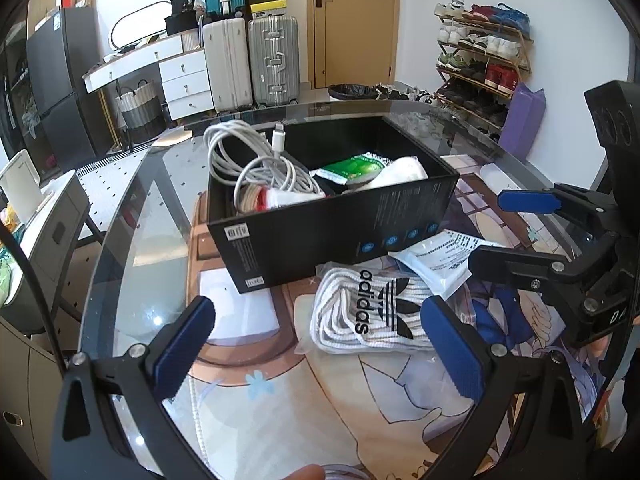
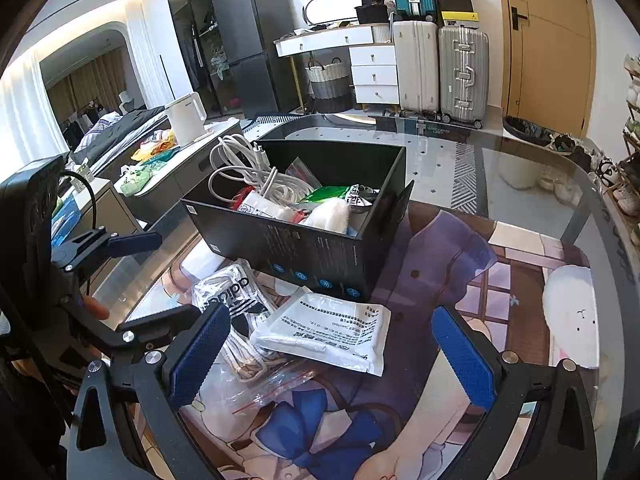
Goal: Organize soft objects
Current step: 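Move both open grippers back toward the adidas rope bag and white packet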
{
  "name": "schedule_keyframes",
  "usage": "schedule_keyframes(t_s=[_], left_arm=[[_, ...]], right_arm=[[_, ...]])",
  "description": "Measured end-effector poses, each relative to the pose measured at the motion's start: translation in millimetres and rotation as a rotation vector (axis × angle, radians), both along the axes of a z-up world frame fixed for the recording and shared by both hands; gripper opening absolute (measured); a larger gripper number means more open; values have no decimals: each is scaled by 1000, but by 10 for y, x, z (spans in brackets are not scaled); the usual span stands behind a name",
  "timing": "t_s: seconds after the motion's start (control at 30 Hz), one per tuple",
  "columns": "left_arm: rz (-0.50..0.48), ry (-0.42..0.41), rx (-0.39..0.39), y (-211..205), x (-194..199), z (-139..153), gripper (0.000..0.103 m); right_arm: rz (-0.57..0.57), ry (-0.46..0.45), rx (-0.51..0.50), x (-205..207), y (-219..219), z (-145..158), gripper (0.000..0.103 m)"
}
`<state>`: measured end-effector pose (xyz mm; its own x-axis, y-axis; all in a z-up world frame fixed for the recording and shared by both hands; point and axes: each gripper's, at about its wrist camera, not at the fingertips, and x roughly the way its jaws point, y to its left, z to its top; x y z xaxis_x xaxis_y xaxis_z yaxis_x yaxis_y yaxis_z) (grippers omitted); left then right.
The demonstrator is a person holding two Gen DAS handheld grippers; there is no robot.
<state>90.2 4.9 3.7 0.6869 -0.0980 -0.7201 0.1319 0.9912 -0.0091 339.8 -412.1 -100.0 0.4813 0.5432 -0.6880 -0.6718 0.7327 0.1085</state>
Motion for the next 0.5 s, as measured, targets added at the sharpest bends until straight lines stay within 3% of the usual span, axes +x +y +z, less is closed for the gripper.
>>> schedule_keyframes(t_s=[0.5], left_arm=[[-13,31,17,-31,30,-132,103]], right_arm=[[13,80,-18,143,147,-230,102]])
